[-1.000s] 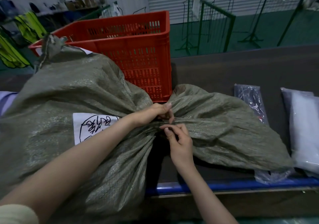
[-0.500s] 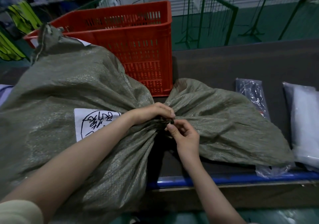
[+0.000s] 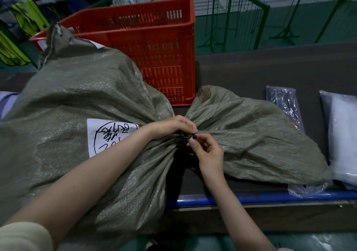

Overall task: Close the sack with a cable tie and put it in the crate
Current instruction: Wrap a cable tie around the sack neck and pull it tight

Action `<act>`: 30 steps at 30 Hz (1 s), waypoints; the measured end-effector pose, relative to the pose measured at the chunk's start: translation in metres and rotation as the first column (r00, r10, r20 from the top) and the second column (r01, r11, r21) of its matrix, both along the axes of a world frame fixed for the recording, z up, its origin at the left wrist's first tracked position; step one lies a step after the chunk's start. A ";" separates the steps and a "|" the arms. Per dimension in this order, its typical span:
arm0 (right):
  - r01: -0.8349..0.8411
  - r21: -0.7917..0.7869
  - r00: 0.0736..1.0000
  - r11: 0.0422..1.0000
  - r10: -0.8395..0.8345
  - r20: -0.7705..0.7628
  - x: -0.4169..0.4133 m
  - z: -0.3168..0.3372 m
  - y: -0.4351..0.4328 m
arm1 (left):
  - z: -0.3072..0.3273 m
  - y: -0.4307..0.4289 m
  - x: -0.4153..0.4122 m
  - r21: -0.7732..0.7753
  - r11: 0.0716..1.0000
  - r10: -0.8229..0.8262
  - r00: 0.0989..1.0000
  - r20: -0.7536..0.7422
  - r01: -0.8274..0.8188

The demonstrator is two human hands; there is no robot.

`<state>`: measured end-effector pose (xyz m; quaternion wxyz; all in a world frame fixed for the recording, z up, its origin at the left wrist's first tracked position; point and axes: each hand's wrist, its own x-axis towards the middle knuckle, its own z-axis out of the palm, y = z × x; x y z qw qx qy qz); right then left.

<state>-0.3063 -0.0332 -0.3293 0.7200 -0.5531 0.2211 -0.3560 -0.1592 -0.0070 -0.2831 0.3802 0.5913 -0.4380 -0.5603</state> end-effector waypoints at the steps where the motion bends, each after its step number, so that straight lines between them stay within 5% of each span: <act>1: -0.002 0.012 1.000 1.000 0.002 -0.010 0.000 -0.001 0.000 | 0.000 0.001 -0.001 0.001 1.000 -0.014 1.000 -0.005 0.014; 11: 0.015 0.276 0.998 0.961 0.004 -0.069 0.004 0.002 -0.004 | 0.000 0.005 -0.007 0.009 0.998 -0.054 0.998 -0.023 0.055; 25: -0.129 0.262 0.948 0.957 0.196 -0.251 -0.012 0.033 -0.002 | 0.012 0.001 0.006 0.044 0.972 -0.233 0.924 0.304 0.230; 30: -0.022 0.349 0.956 0.937 0.122 -0.268 -0.013 0.036 -0.001 | 0.011 -0.005 0.008 0.075 0.964 -0.260 0.836 0.483 0.256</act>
